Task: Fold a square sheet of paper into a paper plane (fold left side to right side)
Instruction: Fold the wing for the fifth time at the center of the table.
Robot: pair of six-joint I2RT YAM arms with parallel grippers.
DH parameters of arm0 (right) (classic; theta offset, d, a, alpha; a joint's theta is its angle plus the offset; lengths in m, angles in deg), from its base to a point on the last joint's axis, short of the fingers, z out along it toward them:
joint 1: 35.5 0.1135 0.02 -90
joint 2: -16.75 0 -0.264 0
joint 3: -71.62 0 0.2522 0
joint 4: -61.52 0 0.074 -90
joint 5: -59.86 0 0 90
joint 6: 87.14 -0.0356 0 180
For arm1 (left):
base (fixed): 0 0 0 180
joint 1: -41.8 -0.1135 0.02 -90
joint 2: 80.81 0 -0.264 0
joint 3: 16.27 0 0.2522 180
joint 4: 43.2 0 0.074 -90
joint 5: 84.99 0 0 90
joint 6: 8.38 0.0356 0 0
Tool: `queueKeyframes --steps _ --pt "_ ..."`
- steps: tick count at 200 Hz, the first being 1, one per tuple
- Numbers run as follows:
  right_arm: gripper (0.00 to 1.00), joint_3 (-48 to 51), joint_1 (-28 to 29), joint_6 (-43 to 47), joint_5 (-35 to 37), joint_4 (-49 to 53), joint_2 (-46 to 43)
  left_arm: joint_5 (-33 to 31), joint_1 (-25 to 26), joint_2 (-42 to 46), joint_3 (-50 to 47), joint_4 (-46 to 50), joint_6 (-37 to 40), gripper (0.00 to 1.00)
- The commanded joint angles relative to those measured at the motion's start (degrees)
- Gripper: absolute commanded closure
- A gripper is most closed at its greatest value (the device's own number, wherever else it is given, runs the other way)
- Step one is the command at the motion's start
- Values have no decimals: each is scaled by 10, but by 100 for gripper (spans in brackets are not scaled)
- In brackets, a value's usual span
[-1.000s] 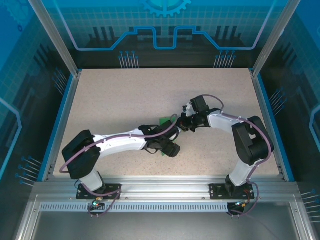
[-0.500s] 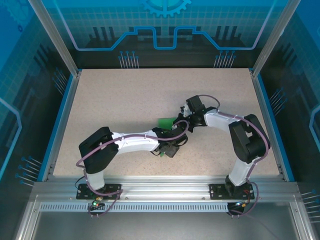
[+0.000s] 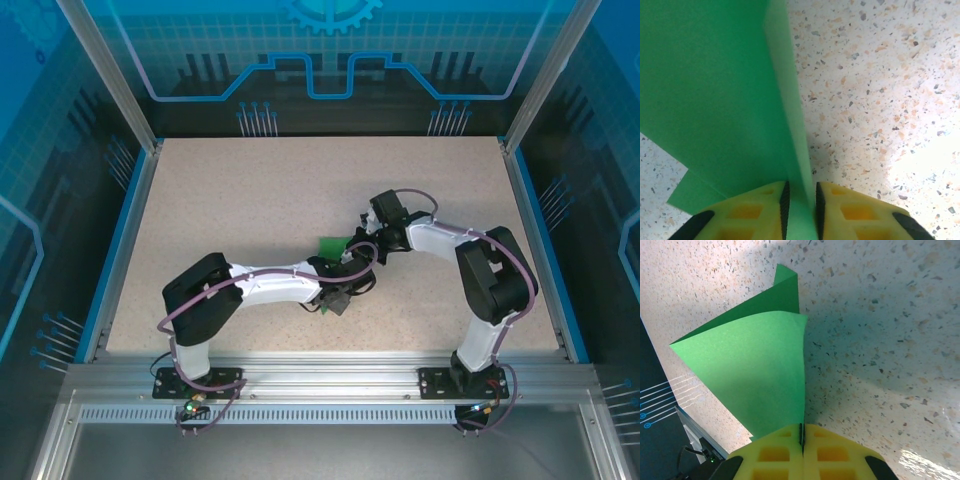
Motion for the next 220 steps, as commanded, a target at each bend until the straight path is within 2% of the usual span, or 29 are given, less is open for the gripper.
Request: queueKeyframes --steps 1,24,39,64,89,137,186,220 --pt "100 -21 9 23 2 30 11 0 5 -6 11 7 1 81" --pt "100 -30 8 39 0 36 13 10 5 -3 11 3 3 85" --pt "96 -38 8 52 2 44 13 18 3 0 10 -1 3 86" --pt "83 -47 1 73 18 50 -5 39 -3 4 9 -7 4 87" --pt "66 -39 -15 93 52 58 -49 75 -18 19 -3 -29 2 87" --pt "42 37 -75 119 114 68 -167 168 -63 55 -44 -89 -8 88" --pt "37 98 -107 139 111 59 -230 289 -127 81 -97 -168 -25 87" --pt "38 145 -106 132 56 5 -228 367 -166 78 -128 -221 -39 87"
